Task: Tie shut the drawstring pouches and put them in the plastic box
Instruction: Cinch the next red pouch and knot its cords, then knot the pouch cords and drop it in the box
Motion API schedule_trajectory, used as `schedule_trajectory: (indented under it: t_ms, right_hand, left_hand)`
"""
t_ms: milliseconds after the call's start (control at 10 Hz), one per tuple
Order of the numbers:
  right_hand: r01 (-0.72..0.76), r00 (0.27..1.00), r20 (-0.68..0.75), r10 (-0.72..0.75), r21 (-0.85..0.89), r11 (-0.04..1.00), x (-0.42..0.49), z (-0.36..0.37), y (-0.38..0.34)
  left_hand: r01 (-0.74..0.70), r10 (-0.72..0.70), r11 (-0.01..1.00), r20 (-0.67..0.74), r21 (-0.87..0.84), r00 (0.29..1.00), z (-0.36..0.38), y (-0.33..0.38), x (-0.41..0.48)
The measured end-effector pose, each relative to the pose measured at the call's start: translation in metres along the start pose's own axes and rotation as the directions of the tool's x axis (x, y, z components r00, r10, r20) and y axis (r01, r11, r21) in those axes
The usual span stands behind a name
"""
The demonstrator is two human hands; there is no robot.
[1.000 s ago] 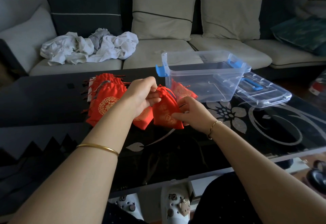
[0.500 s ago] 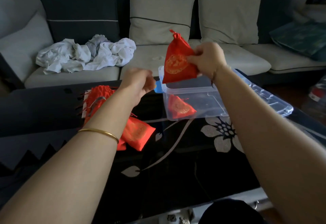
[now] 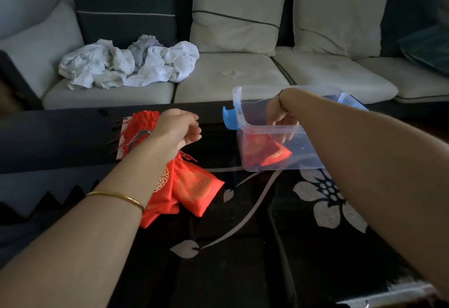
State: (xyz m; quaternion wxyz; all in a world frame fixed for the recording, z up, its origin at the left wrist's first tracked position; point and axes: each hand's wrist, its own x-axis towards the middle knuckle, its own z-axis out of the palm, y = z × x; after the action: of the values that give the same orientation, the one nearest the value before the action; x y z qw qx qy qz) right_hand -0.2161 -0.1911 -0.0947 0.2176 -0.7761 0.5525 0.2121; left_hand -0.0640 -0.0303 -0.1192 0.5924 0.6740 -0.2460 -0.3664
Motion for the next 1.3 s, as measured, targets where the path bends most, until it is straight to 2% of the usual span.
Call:
schedule_trajectory:
  t_ms: [100,200,300,400,500,600,700,800,900,1000,1100,1200,1300]
  right_hand:
    - [0.117,0.977,-0.2,-0.069,0.239,0.964,-0.005,-0.008,-0.006]
    - [0.377,0.805,-0.577,-0.137,0.32,0.869,-0.036,-0.007,-0.029]
    - [0.627,0.718,-0.626,-0.305,0.392,0.673,-0.082,0.031,-0.062]
    - [0.584,0.811,-0.39,-0.437,0.489,0.648,-0.095,0.09,-0.096]
    - [0.512,0.859,-0.287,-0.424,0.466,0.721,-0.075,0.133,-0.117]
    - [0.482,0.874,-0.33,-0.357,0.49,0.726,-0.058,0.16,-0.136]
    - [0.453,0.87,-0.428,-0.245,0.499,0.738,-0.045,0.169,-0.146]
    - [0.503,0.827,-0.525,-0.199,0.534,0.68,-0.041,0.171,-0.144]
    - [0.625,0.769,-0.582,-0.263,0.602,0.496,-0.044,0.169,-0.129]
    - [0.692,0.721,-0.587,-0.369,0.636,0.342,-0.055,0.161,-0.104]
    - [0.676,0.721,-0.531,-0.445,0.681,0.282,-0.073,0.154,-0.071]
    - [0.671,0.723,-0.508,-0.469,0.679,0.299,-0.088,0.153,-0.033]
    - [0.691,0.723,-0.562,-0.401,0.595,0.412,-0.089,0.156,-0.001]
  left_hand:
    - [-0.005,0.002,0.999,-0.052,-0.051,0.999,-0.012,-0.007,-0.007]
    - [-0.038,0.015,0.993,-0.192,-0.113,0.981,-0.026,-0.019,-0.016]
    - [-0.072,0.059,0.997,-0.403,-0.018,0.913,-0.044,-0.04,-0.023]
    - [-0.044,0.1,0.992,-0.522,0.118,0.847,-0.068,-0.06,-0.034]
    - [0.078,0.058,0.971,-0.54,0.225,0.84,-0.079,-0.07,-0.044]
    - [0.157,-0.019,0.952,-0.463,0.262,0.886,-0.089,-0.079,-0.048]
    - [0.135,-0.03,0.958,-0.379,0.253,0.925,-0.096,-0.102,-0.027]
    - [0.132,-0.046,0.965,-0.353,0.224,0.935,-0.094,-0.086,-0.044]
    - [0.119,-0.03,0.973,-0.4,0.199,0.916,-0.09,-0.072,-0.057]
    - [0.116,-0.082,0.99,-0.356,0.076,0.931,-0.079,-0.062,-0.066]
    - [0.146,-0.167,0.983,-0.212,-0.111,0.963,-0.065,-0.057,-0.064]
    - [0.128,-0.15,0.949,-0.058,-0.288,0.987,-0.042,-0.049,-0.066]
    - [0.15,-0.13,0.934,0.081,-0.325,0.988,-0.015,-0.046,-0.071]
